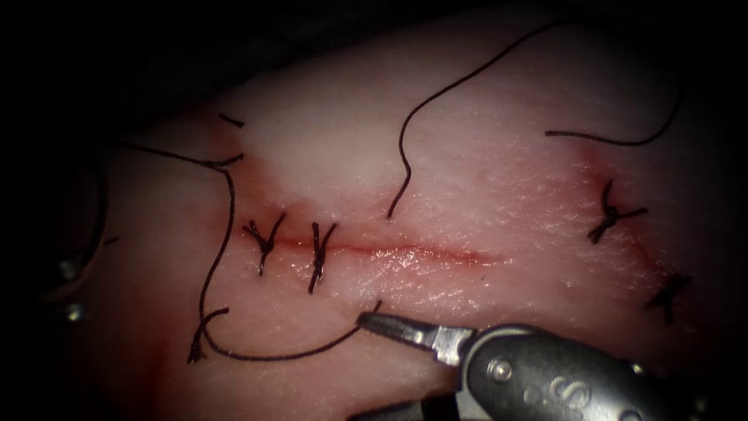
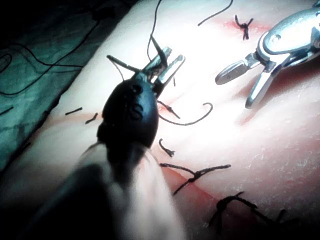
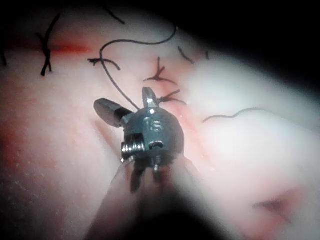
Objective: Wound Closure
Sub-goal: Grip suture near wound and pull away with right hand. Repeat until a short tail remains on top side
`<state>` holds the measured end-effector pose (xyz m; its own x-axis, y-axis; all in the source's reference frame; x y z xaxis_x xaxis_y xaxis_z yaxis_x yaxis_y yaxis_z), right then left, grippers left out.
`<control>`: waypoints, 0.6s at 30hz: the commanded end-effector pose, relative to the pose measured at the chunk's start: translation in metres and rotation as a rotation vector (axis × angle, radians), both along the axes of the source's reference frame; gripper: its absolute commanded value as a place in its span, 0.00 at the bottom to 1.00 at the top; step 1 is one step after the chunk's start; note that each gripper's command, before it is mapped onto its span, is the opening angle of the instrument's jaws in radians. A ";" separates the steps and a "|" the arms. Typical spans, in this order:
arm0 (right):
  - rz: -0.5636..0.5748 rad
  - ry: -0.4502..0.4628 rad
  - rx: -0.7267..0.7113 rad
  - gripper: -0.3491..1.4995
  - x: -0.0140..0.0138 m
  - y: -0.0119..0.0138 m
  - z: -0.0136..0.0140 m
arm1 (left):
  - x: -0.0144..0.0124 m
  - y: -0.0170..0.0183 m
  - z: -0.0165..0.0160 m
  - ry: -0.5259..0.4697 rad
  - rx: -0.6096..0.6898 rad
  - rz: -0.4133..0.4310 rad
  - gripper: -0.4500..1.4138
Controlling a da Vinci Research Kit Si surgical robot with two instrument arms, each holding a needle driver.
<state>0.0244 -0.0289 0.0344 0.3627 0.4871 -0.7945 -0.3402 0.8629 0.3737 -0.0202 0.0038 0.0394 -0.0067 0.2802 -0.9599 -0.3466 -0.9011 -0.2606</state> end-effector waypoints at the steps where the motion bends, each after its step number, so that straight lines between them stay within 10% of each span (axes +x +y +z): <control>1: -0.002 -0.004 -0.014 0.91 0.0010 0.0019 0.0014 | -0.0006 0.0009 0.0003 -0.001 -0.005 -0.002 0.00; 14: -0.145 -0.102 -0.148 0.88 0.0031 0.0020 0.0059 | -0.0008 0.0005 -0.0001 -0.014 -0.011 0.006 0.00; 16: -0.167 -0.112 -0.152 0.77 0.0030 0.0017 0.0060 | -0.0008 0.0005 -0.0002 -0.016 -0.012 0.007 0.00; 18: -0.203 -0.125 -0.159 0.34 0.0028 0.0016 0.0059 | -0.0008 0.0005 -0.0003 -0.019 -0.013 0.008 0.00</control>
<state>0.0262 -0.0282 0.0404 0.5488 0.2670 -0.7922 -0.1850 0.9629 0.1963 -0.0206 0.0035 0.0388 0.0067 0.2725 -0.9621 -0.3348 -0.9060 -0.2590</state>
